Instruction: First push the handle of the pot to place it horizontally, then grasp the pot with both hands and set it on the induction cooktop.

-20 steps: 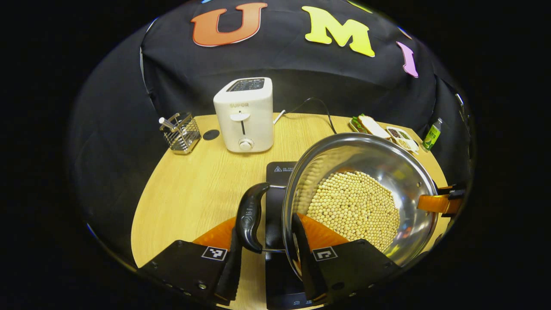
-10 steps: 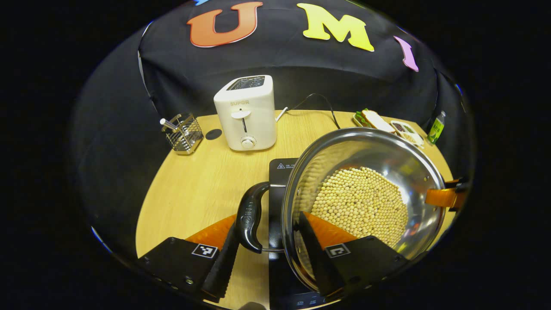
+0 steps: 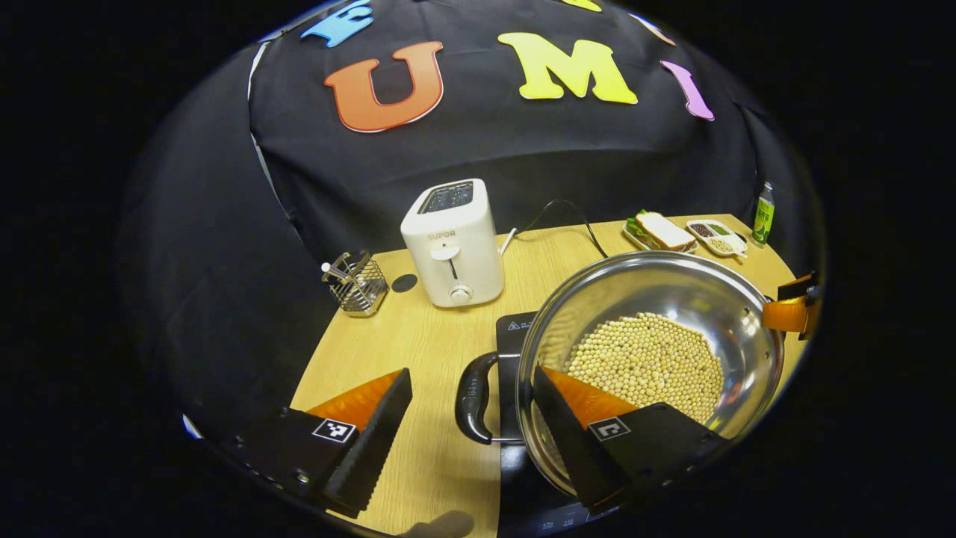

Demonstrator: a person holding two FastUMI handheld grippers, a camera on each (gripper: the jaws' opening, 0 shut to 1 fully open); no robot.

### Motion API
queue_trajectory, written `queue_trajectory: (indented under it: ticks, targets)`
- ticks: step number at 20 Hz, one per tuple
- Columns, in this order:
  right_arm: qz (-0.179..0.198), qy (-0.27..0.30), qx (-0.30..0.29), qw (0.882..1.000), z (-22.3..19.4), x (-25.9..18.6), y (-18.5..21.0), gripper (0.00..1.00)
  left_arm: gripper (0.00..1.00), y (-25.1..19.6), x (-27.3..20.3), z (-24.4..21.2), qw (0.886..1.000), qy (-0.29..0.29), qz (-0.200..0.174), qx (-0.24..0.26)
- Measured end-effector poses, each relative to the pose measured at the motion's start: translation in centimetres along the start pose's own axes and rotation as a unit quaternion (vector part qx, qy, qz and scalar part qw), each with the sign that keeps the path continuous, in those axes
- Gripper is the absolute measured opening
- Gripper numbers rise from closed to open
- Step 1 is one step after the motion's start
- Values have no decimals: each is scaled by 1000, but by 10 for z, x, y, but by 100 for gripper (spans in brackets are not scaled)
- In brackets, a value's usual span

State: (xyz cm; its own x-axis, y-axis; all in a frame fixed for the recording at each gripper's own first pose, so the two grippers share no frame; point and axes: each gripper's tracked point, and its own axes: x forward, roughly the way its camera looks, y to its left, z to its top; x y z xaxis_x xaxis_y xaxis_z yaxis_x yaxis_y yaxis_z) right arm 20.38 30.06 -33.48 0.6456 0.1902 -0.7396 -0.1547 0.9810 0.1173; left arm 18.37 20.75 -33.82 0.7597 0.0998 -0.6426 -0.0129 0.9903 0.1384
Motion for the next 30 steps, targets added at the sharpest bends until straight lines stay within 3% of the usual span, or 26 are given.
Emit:
queue_trajectory:
  ticks: [4,6,12,19,23,24,25,30]
  targets:
    - [3,-19,-6,1000,6,-20,-8,82,100,10,-24,20,999,-25,22,8]
    - [-2,-37,-16,999,13,-34,-20,82,97,11,-42,35,999,-44,27,6]
    - [-5,-105,-48,993,36,-91,-55,82,97,-18,-107,76,994,-109,24,-19]
    - [-10,-218,-80,973,77,-203,-97,82,96,-76,-218,140,978,-206,23,-39]
    - [-12,-263,-55,963,89,-266,-131,84,96,-110,-283,178,967,-250,15,-54]
    - [-17,-271,-46,961,90,-283,-142,87,96,-116,-295,185,965,-258,17,-52]
    - [-16,-283,-37,958,93,-297,-149,99,96,-123,-309,191,963,-264,14,-54]
    - [-38,-328,-29,944,99,-369,-201,99,96,-170,-358,215,953,-295,-20,-61]
